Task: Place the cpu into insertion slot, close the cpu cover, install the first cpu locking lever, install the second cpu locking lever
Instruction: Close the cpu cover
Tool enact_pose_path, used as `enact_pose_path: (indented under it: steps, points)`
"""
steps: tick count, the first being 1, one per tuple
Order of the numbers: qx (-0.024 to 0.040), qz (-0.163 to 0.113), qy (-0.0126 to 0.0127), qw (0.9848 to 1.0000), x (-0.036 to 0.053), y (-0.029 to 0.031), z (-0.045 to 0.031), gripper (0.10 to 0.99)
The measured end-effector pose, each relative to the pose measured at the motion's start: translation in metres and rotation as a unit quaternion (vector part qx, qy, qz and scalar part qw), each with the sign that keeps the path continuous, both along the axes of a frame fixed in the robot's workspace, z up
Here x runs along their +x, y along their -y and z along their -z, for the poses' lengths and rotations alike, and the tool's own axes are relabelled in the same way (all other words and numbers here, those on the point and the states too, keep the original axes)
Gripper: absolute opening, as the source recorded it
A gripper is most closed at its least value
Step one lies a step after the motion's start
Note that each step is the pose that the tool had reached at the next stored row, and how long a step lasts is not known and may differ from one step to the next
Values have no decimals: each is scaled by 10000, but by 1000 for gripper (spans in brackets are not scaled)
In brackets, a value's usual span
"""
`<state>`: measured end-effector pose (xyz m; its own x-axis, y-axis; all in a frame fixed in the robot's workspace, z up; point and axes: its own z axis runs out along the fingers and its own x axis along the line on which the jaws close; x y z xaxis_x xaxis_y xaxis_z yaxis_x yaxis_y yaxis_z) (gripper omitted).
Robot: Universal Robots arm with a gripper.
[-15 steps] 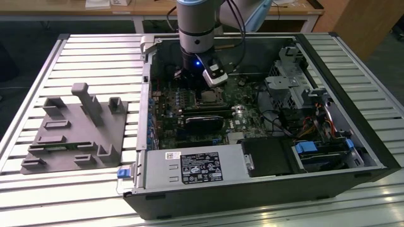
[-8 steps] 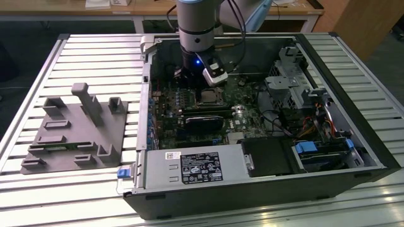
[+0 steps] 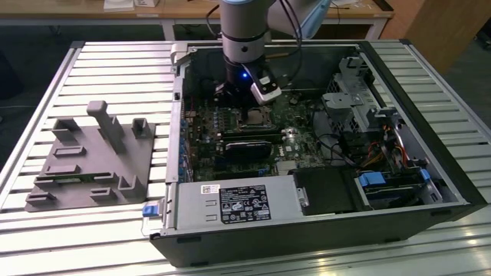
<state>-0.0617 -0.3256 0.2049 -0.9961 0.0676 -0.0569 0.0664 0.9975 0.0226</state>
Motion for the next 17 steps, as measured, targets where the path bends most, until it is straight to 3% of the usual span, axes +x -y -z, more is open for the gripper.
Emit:
enact_pose_path:
  steps: [17]
  points:
    - [0,0,-2,10000,170,0,41,106]
